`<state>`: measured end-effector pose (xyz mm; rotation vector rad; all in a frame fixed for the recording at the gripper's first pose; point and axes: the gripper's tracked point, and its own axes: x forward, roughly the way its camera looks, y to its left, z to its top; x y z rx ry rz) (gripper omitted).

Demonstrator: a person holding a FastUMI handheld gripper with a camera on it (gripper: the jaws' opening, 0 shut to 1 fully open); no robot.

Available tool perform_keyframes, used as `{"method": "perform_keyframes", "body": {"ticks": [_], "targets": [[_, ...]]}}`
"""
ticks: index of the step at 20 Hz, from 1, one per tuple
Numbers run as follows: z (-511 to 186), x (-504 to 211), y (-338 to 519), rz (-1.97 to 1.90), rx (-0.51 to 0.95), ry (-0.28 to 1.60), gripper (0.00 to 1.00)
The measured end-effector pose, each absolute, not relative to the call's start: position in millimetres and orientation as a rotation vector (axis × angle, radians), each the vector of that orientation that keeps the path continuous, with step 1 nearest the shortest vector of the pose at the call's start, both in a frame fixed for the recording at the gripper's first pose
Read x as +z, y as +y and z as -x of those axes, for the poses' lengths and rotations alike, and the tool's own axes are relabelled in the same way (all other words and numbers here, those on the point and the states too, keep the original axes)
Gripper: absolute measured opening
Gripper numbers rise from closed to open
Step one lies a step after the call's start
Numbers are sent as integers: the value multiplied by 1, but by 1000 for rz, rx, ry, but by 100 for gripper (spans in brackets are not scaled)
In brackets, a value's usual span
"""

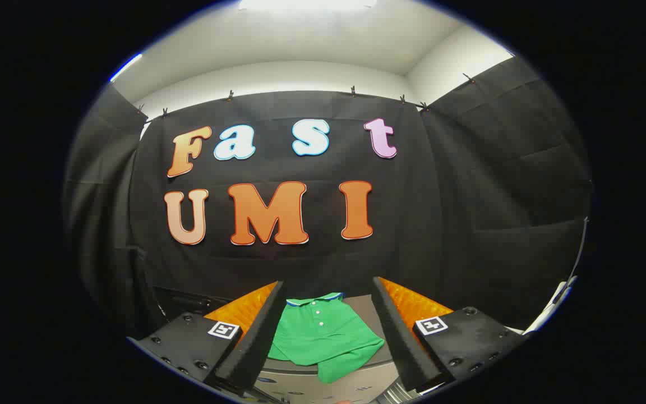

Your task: Put the clothes into the washing machine and then close the washing machine lid.

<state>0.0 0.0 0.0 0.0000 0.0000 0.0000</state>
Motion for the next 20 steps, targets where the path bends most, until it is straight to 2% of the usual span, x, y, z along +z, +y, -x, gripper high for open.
{"method": "perform_keyframes", "body": {"ticks": [20], "targets": [[13,10,-3,-1,-4,-16,98]]}}
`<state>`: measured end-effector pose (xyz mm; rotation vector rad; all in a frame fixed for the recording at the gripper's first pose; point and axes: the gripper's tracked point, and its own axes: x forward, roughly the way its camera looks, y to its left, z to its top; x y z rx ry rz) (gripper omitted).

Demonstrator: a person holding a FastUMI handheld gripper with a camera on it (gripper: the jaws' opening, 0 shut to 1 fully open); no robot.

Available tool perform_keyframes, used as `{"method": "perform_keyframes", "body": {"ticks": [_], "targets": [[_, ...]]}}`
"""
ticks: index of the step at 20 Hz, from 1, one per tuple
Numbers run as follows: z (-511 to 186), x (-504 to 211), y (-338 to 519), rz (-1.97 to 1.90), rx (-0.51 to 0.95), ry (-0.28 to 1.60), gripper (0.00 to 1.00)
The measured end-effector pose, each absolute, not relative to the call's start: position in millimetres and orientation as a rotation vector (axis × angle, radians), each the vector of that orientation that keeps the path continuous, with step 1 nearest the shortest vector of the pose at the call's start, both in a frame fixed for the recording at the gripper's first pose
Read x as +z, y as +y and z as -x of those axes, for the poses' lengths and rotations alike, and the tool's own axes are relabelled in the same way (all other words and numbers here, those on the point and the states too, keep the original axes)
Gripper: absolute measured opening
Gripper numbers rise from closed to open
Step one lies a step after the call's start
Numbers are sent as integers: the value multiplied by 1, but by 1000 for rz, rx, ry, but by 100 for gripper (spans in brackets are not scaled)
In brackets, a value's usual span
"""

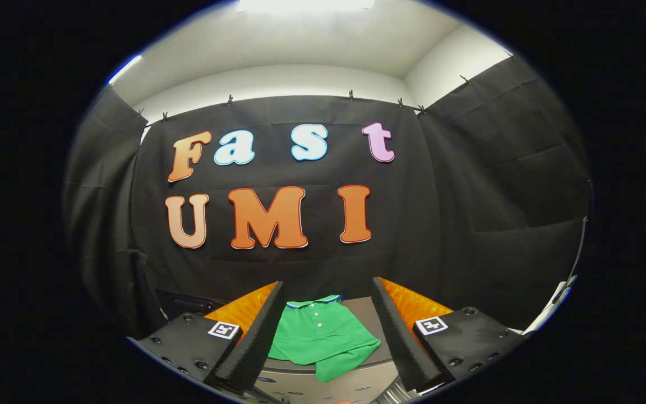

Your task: Put the clothes into the washing machine and then close the washing machine lid.

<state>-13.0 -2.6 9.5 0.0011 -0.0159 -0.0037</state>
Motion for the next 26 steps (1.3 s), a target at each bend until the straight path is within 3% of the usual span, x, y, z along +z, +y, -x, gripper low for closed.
{"method": "perform_keyframes", "body": {"ticks": [14,26], "targets": [[-6,4,1,45,2,59,98],[-164,-96,34,8,157,467,99]]}}
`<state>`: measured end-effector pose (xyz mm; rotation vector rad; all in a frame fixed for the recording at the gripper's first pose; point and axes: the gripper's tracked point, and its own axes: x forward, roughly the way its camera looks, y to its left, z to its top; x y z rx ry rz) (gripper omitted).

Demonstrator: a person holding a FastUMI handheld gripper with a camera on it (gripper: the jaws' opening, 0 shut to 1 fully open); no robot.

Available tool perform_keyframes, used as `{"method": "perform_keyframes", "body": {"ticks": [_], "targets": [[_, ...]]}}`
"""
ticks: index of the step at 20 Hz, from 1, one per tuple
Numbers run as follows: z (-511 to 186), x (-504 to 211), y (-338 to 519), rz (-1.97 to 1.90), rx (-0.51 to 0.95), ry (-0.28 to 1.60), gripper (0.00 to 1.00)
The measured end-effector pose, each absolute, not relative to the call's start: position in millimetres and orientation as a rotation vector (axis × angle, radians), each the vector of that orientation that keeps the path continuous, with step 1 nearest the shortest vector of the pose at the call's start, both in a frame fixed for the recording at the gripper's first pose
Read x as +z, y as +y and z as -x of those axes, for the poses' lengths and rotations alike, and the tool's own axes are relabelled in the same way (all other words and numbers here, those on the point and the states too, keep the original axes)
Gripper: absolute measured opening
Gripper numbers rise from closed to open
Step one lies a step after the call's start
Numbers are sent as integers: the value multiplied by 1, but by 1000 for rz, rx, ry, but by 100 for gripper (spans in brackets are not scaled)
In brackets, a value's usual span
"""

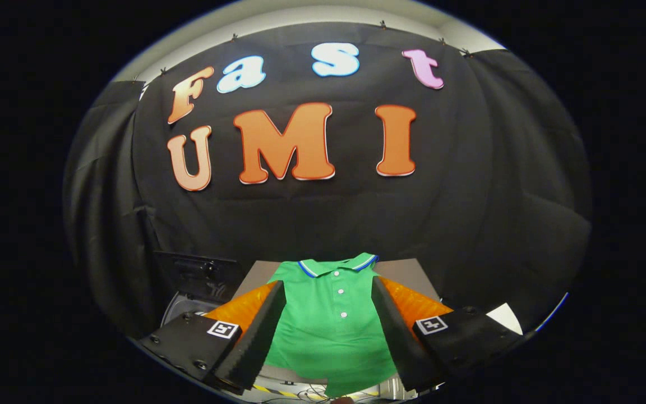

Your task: Put the clothes into the washing machine and then close the washing machine lid.

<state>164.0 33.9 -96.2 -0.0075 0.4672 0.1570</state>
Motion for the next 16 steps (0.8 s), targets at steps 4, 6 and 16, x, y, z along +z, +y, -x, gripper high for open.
{"method": "perform_keyframes", "body": {"ticks": [4,6,16], "targets": [[-197,-144,35,46,164,607,99],[-203,-170,36,73,176,688,99],[-202,-223,23,49,161,809,100]]}}
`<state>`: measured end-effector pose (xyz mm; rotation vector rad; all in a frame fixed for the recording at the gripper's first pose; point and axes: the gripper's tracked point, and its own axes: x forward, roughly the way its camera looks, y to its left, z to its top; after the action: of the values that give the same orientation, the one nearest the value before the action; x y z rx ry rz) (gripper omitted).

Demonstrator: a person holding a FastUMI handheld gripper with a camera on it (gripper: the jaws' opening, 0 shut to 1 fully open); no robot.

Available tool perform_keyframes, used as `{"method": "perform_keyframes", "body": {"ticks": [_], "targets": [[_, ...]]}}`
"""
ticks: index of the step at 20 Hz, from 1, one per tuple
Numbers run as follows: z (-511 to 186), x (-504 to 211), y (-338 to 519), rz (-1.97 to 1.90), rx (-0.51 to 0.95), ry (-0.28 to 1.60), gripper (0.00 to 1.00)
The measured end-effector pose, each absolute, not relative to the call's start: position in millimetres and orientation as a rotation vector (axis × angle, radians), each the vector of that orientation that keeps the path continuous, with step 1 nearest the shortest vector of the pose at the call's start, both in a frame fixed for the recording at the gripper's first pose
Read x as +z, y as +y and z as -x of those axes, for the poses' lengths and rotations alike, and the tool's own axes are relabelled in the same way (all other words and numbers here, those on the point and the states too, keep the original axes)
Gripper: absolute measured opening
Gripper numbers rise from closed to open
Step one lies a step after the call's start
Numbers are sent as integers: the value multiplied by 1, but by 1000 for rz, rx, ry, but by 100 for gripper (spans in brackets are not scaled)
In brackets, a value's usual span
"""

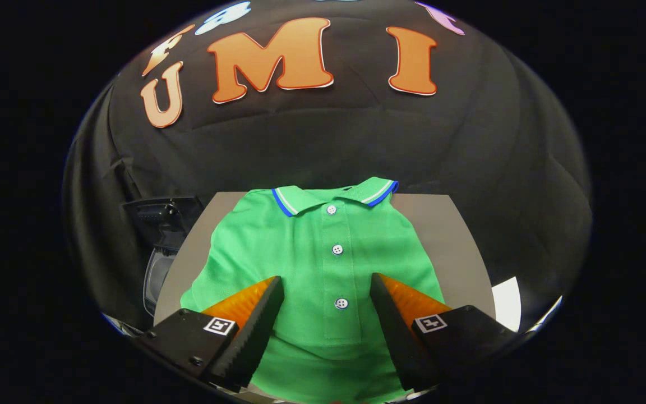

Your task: Put the clothes into the washing machine and then close the washing machine lid.

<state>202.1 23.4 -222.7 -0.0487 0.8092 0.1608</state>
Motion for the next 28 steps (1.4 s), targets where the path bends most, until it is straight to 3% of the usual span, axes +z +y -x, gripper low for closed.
{"method": "perform_keyframes", "body": {"ticks": [1,6,8,11,19,28], "targets": [[-202,-224,23,52,169,812,99],[-201,-227,25,31,156,847,56],[-203,-226,27,12,127,857,31],[-203,-218,26,-32,85,851,8],[-202,-213,30,-93,80,553,8],[-147,-141,62,-167,191,174,8]]}}
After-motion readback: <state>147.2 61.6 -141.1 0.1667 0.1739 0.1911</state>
